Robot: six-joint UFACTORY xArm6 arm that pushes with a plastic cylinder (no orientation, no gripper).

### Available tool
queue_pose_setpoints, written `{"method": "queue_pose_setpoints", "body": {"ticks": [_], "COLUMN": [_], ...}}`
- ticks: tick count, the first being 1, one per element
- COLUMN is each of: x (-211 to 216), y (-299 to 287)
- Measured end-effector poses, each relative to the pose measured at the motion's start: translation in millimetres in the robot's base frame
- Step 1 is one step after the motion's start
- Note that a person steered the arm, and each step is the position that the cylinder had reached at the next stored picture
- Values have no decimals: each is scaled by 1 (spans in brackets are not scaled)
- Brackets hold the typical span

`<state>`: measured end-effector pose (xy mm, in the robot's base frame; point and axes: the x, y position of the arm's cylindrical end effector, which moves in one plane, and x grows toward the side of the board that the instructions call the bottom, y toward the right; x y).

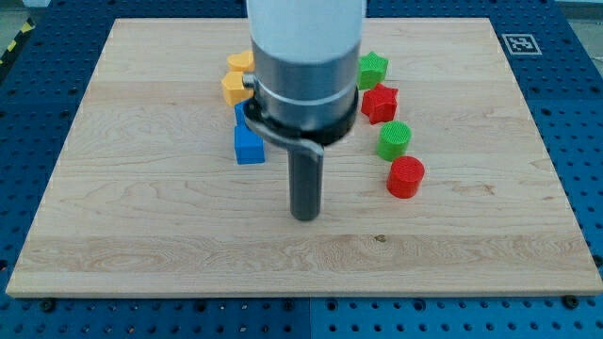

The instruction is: Point at the yellow hexagon

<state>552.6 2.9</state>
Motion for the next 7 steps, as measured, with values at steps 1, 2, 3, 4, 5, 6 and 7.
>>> {"method": "queue_pose_setpoints", "body": {"ticks": [1, 2, 3, 4, 5, 6, 7], "x": [5, 5, -12, -53, -111, -166, -166], "y": [1, -1, -62, -123, -149, -148, -148]}}
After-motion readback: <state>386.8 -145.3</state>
